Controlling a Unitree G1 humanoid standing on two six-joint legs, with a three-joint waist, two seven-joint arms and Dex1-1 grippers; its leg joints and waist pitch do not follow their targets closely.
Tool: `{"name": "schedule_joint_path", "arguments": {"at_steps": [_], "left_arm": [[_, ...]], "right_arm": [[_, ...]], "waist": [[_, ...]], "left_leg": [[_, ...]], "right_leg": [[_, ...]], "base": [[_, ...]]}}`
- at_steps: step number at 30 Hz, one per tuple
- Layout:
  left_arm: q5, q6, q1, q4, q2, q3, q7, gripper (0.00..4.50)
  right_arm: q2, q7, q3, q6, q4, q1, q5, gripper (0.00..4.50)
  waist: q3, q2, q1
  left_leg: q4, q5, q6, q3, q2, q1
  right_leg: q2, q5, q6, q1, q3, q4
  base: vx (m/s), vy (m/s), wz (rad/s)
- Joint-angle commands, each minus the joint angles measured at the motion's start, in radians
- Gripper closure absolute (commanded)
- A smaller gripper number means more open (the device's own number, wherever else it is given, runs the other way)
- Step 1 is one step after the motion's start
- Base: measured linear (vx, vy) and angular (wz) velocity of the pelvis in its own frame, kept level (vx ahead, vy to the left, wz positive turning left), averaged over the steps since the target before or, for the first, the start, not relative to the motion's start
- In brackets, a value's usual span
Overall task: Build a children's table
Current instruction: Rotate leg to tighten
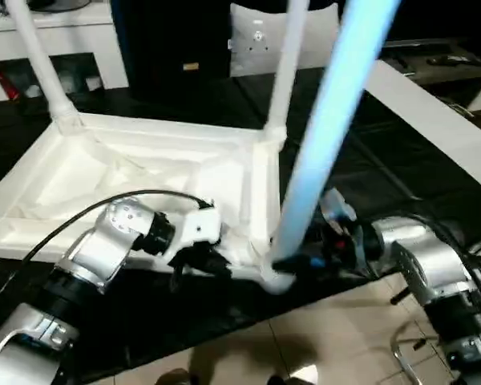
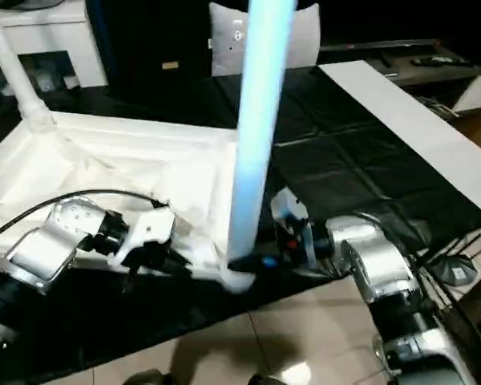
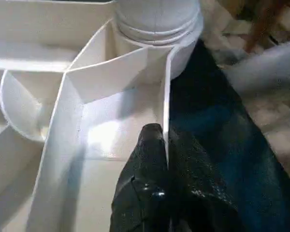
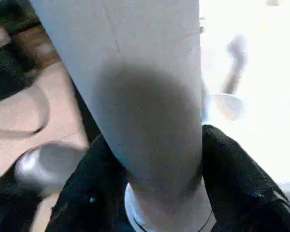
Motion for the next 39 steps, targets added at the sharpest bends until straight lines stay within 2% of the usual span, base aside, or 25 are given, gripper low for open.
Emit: {"name": "schedule_joint_path", "arguments": {"at_steps": [1,3,4,5,7,8,10,12,17,18,20,22,24,25,26,27,28,30,31,32,33,34,36,37,39], "left_arm": [[-0.018,0.086,0.011,-0.052,-0.064,0.018,0.111,4.5],[-0.015,0.124,0.016,-0.064,-0.086,0.036,0.16,4.5],[-0.011,0.152,0.019,-0.073,-0.105,0.048,0.197,4.5],[0.005,0.206,0.022,-0.091,-0.141,0.067,0.272,4.5],[0.013,0.241,0.024,-0.104,-0.164,0.076,0.314,4.5],[0.026,0.291,0.027,-0.124,-0.197,0.088,0.377,4.5],[0.05,0.328,0.025,-0.131,-0.239,0.1,0.454,4.5],[0.072,0.345,0.017,-0.125,-0.288,0.115,0.539,4.5],[0.083,0.379,0.01,-0.135,-0.344,0.122,0.615,4.5],[0.09,0.388,0.008,-0.139,-0.354,0.115,0.632,4.5],[0.091,0.389,0.007,-0.139,-0.358,0.115,0.639,4.5],[0.101,0.377,0.004,-0.133,-0.352,0.11,0.643,4.5],[0.104,0.373,0.004,-0.131,-0.347,0.107,0.639,4.5],[0.103,0.365,0.005,-0.13,-0.337,0.101,0.629,4.5],[0.103,0.356,0.008,-0.132,-0.325,0.094,0.617,4.5],[0.101,0.345,0.013,-0.134,-0.305,0.083,0.595,4.5],[0.097,0.329,0.019,-0.134,-0.286,0.076,0.571,4.5],[0.091,0.32,0.023,-0.134,-0.275,0.076,0.555,4.5],[0.083,0.304,0.026,-0.132,-0.263,0.074,0.532,4.5],[0.076,0.277,0.028,-0.125,-0.244,0.071,0.501,4.5],[0.072,0.249,0.03,-0.116,-0.225,0.066,0.469,4.5],[0.065,0.197,0.031,-0.1,-0.194,0.059,0.417,4.5],[0.062,0.177,0.031,-0.094,-0.184,0.057,0.396,4.5],[0.047,0.122,0.032,-0.086,-0.148,0.042,0.328,4.5],[0.035,0.095,0.031,-0.083,-0.126,0.032,0.287,4.5]], "right_arm": [[0.08,-0.142,-0.008,0.049,-0.031,0.009,0.016,2.48],[0.114,-0.207,-0.018,0.055,-0.035,0.012,0.005,2.48],[0.142,-0.262,-0.024,0.055,-0.034,0.012,-0.008,2.48],[0.196,-0.369,-0.034,0.063,-0.03,0.01,-0.036,2.48],[0.23,-0.439,-0.041,0.07,-0.025,0.006,-0.055,2.48],[0.277,-0.54,-0.052,0.094,-0.019,0.0,-0.077,2.48],[0.334,-0.676,-0.072,0.111,0.009,-0.018,-0.108,2.5],[0.385,-0.779,-0.093,0.113,0.042,-0.04,-0.122,2.5],[0.439,-0.862,-0.118,0.094,0.066,-0.055,-0.126,2.5],[0.44,-0.861,-0.105,0.064,0.062,-0.049,-0.149,2.15],[0.44,-0.859,-0.098,0.056,0.052,-0.042,-0.156,1.81],[0.445,-0.869,-0.1,0.05,0.028,-0.022,-0.155,1.75],[0.443,-0.865,-0.098,0.043,0.02,-0.014,-0.154,1.41],[0.431,-0.849,-0.091,0.027,0.006,0.0,-0.151,1.35],[0.419,-0.833,-0.088,0.014,-0.007,0.013,-0.146,1.32],[0.399,-0.807,-0.087,-0.004,-0.025,0.029,-0.138,1.32],[0.376,-0.784,-0.091,-0.019,-0.042,0.043,-0.133,1.06],[0.358,-0.76,-0.096,-0.036,-0.05,0.052,-0.131,0.9],[0.336,-0.722,-0.097,-0.049,-0.064,0.064,-0.123,0.85],[0.301,-0.671,-0.101,-0.072,-0.077,0.08,-0.116,0.75],[0.27,-0.623,-0.105,-0.086,-0.088,0.091,-0.106,0.61],[0.219,-0.56,-0.111,-0.113,-0.095,0.102,-0.101,0.5],[0.2,-0.54,-0.112,-0.125,-0.095,0.104,-0.103,0.38],[0.145,-0.467,-0.108,-0.143,-0.1,0.108,-0.093,0.38],[0.11,-0.418,-0.103,-0.157,-0.102,0.11,-0.086,0.38]], "waist": [[-0.062,-0.002,-0.01],[-0.063,-0.005,-0.031],[-0.064,-0.006,-0.043],[-0.065,-0.005,-0.048],[-0.066,-0.005,-0.067],[-0.066,-0.002,-0.07],[-0.069,-0.005,-0.081],[-0.068,-0.002,-0.085],[-0.071,0.0,-0.08],[-0.072,0.001,-0.079],[-0.072,0.0,-0.077],[-0.069,0.0,-0.075],[-0.068,0.001,-0.074],[-0.067,0.002,-0.072],[-0.066,0.008,-0.07],[-0.066,0.004,-0.069],[-0.068,0.004,-0.067],[-0.068,0.004,-0.067],[-0.069,0.002,-0.065],[-0.07,0.0,-0.062],[-0.069,0.001,-0.059],[-0.069,0.0,-0.056],[-0.068,0.002,-0.054],[-0.067,-0.004,-0.051],[-0.066,-0.001,-0.045]], "left_leg": [[-0.081,-0.243,0.0,-0.044,0.081,0.02],[-0.083,-0.257,-0.007,-0.051,0.078,0.012],[-0.083,-0.254,-0.005,-0.054,0.078,0.007],[-0.083,-0.25,-0.003,-0.054,0.078,0.007],[-0.082,-0.247,-0.001,-0.053,0.076,0.007],[-0.08,-0.245,0.003,-0.052,0.075,0.007],[-0.079,-0.217,0.014,-0.049,0.073,0.005],[-0.077,-0.204,0.02,-0.047,0.072,0.006],[-0.078,-0.163,0.048,-0.043,0.074,0.004],[-0.078,-0.151,0.053,-0.042,0.076,0.005],[-0.077,-0.144,0.063,-0.041,0.074,0.002],[-0.078,-0.161,0.063,-0.041,0.074,0.003],[-0.079,-0.172,0.058,-0.041,0.075,0.005],[-0.081,-0.185,0.05,-0.042,0.076,0.007],[-0.082,-0.19,0.046,-0.043,0.076,0.007],[-0.083,-0.195,0.045,-0.043,0.076,0.007],[-0.083,-0.191,0.047,-0.042,0.077,0.008],[-0.082,-0.177,0.051,-0.042,0.076,0.006],[-0.081,-0.167,0.061,-0.042,0.076,0.004],[-0.08,-0.16,0.065,-0.042,0.075,0.004],[-0.079,-0.158,0.075,-0.041,0.076,0.005],[-0.078,-0.157,0.082,-0.04,0.075,0.004],[-0.078,-0.162,0.084,-0.038,0.076,0.005],[-0.079,-0.172,0.083,-0.038,0.076,0.006],[-0.08,-0.189,0.078,-0.039,0.078,0.009]], "right_leg": [[-0.091,-0.52,-0.156,0.04,0.067,-0.085],[-0.09,-0.558,-0.13,0.043,0.061,-0.091],[-0.089,-0.549,-0.128,0.047,0.06,-0.088],[-0.089,-0.538,-0.13,0.047,0.06,-0.089],[-0.087,-0.504,-0.146,0.042,0.061,-0.088],[-0.088,-0.495,-0.15,0.043,0.062,-0.087],[-0.083,-0.441,-0.169,0.043,0.063,-0.084],[-0.082,-0.42,-0.18,0.04,0.064,-0.083],[-0.077,-0.327,-0.192,0.045,0.065,-0.075],[-0.077,-0.294,-0.2,0.045,0.065,-0.071],[-0.078,-0.275,-0.207,0.048,0.066,-0.069],[-0.08,-0.305,-0.198,0.047,0.066,-0.075],[-0.079,-0.325,-0.192,0.045,0.066,-0.077],[-0.079,-0.34,-0.185,0.044,0.067,-0.079],[-0.079,-0.34,-0.184,0.043,0.067,-0.079],[-0.078,-0.336,-0.178,0.043,0.067,-0.08],[-0.078,-0.316,-0.179,0.045,0.068,-0.075],[-0.077,-0.289,-0.189,0.046,0.068,-0.072],[-0.079,-0.273,-0.198,0.049,0.068,-0.071],[-0.079,-0.271,-0.191,0.052,0.067,-0.071],[-0.08,-0.27,-0.196,0.05,0.068,-0.071],[-0.079,-0.275,-0.195,0.05,0.067,-0.072],[-0.079,-0.28,-0.194,0.046,0.069,-0.071],[-0.078,-0.308,-0.192,0.045,0.068,-0.076],[-0.081,-0.345,-0.182,0.045,0.068,-0.078]], "base": [[0.0,0.0,0.0],[0.0,0.0,0.0],[0.0,0.0,0.0],[0.0,0.0,0.0],[0.0,0.0,0.0],[0.0,0.0,0.0],[0.0,0.0,0.0],[0.0,0.0,0.0],[0.0,0.0,0.0],[0.0,0.0,0.0],[0.0,0.0,0.0],[0.0,0.0,0.0],[0.0,0.0,0.0],[0.0,0.0,0.0],[0.0,0.0,0.0],[0.0,0.0,0.0],[0.0,0.0,0.0],[0.0,0.0,0.0],[0.0,0.0,0.0],[0.0,0.0,0.0],[0.0,0.0,0.0],[0.0,0.0,0.0],[0.0,0.0,0.0],[0.0,0.0,0.0],[0.0,0.0,0.0]]}}
